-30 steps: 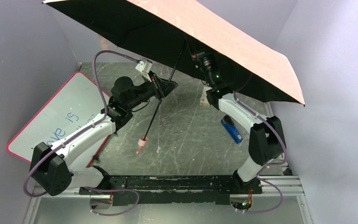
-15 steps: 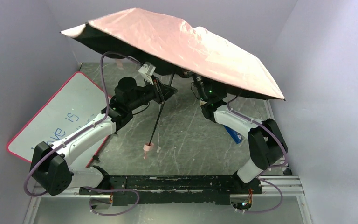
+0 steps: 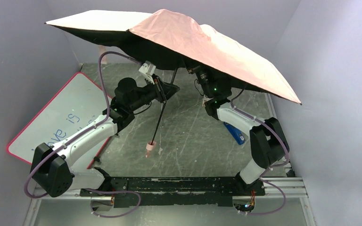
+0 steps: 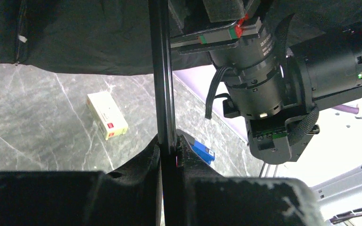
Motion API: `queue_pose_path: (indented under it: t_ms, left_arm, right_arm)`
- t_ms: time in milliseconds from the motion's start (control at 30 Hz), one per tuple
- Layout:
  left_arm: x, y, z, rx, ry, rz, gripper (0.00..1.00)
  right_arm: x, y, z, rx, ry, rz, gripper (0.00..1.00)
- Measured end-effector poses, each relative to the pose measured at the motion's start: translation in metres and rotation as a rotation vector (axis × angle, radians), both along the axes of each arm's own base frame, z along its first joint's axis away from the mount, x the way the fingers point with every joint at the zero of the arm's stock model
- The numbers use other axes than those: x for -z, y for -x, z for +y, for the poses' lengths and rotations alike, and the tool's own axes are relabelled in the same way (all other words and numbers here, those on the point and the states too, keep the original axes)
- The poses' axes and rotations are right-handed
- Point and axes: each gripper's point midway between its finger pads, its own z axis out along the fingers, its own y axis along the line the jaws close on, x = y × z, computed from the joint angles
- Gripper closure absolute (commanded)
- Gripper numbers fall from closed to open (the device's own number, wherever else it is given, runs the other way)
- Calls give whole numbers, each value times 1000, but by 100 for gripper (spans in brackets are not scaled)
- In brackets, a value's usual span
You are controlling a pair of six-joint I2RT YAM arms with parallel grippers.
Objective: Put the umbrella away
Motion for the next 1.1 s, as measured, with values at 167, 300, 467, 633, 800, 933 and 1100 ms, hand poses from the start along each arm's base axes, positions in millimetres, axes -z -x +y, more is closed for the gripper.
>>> queue_pose_path:
  t_ms: [167,300,467,633,800,933,1100]
  left_arm:
    - [16,6,-3,19,-42,49,95]
    - [33,13,-4,39,-91,102,95]
    - [54,18,-3,41,-138,156,95]
    - [52,4,7,-25,-141,138,95]
    - [51,6,5,-16,-141,127,95]
    - [44,4,4,-17,-123,103,95]
    - [23,-3,5,-30,-77,47,72]
  right_arm:
    - [22,6,-7,85,46,44,100]
    - [44,18,-7,138,84,77,100]
    - [82,38,4,130,147,123,100]
    - [119,70,31,25,236,156,100]
    - [116,72,28,34,239,159,100]
    - [106,69,27,44,245,168,100]
    - [82,57,25,53,230,171,100]
